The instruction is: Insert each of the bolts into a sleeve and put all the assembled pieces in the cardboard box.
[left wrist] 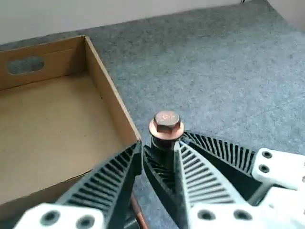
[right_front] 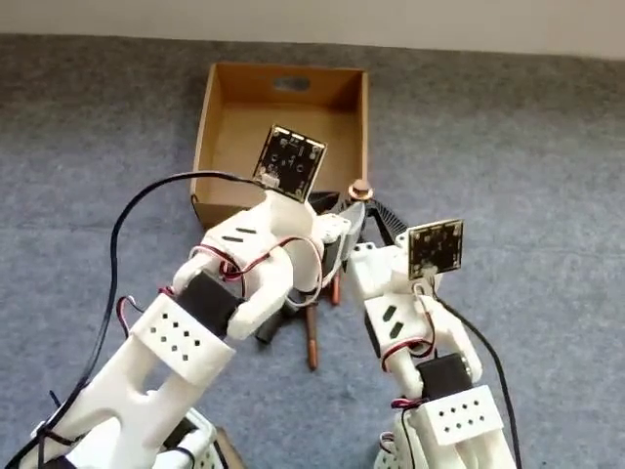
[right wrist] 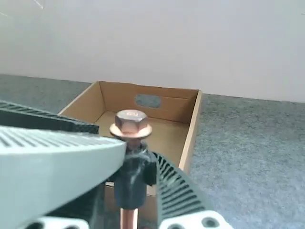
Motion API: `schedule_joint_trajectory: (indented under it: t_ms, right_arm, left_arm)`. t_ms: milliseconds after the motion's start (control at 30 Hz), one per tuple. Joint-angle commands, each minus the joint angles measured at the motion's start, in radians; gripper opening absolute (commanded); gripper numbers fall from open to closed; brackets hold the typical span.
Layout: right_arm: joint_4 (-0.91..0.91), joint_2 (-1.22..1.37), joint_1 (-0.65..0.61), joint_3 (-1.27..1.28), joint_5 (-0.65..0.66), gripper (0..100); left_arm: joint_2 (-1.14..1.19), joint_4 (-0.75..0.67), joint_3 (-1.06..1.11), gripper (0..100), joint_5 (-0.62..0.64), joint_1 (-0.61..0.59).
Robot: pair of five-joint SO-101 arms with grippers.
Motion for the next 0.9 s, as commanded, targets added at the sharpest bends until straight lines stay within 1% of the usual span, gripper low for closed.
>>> schedule_joint_trajectory:
  t_ms: [0,100,167,267,367,467,567,700,800,867]
  right_arm:
    - [-0.025,-0.019,0.007,-0.012,-0.003,0.6]
    - [-0.025,-0.019,0.007,-0.012,-0.003,0.6]
    - [-0.024,-0.019,0.007,-0.012,-0.003,0.6]
    - [-0.024,-0.018,0.007,-0.012,-0.003,0.6]
    - [-0.024,-0.016,0.007,-0.012,-0.003,0.6]
    - [-0.024,-0.015,0.007,-0.012,-0.003,0.6]
    - [-0.013,-0.015,0.008,-0.008,-0.003,0.6]
    - [0.093,-0.019,0.024,-0.03,-0.005,0.6]
    - [0.216,-0.013,0.091,-0.13,-0.006,0.6]
    - [0.278,-0.01,0.122,-0.203,-0.008,0.6]
  left_arm:
    - [-0.007,0.0,-0.033,13,0.005,-0.015]
    - [-0.041,0.012,-0.039,13,0.005,-0.015]
    - [-0.093,0.074,-0.048,14,-0.006,-0.012]
    - [-0.206,0.14,-0.039,16,-0.097,-0.007]
    - [-0.302,0.187,-0.025,16,-0.123,-0.022]
    - [-0.386,0.226,0.007,16,-0.123,-0.073]
    - [-0.466,0.242,0.071,16,-0.124,-0.174]
    - [-0.515,0.215,0.254,7,-0.137,-0.386]
    - [-0.519,0.184,0.424,2,-0.264,-0.535]
    - [-0.522,0.157,0.533,1,-0.334,-0.605]
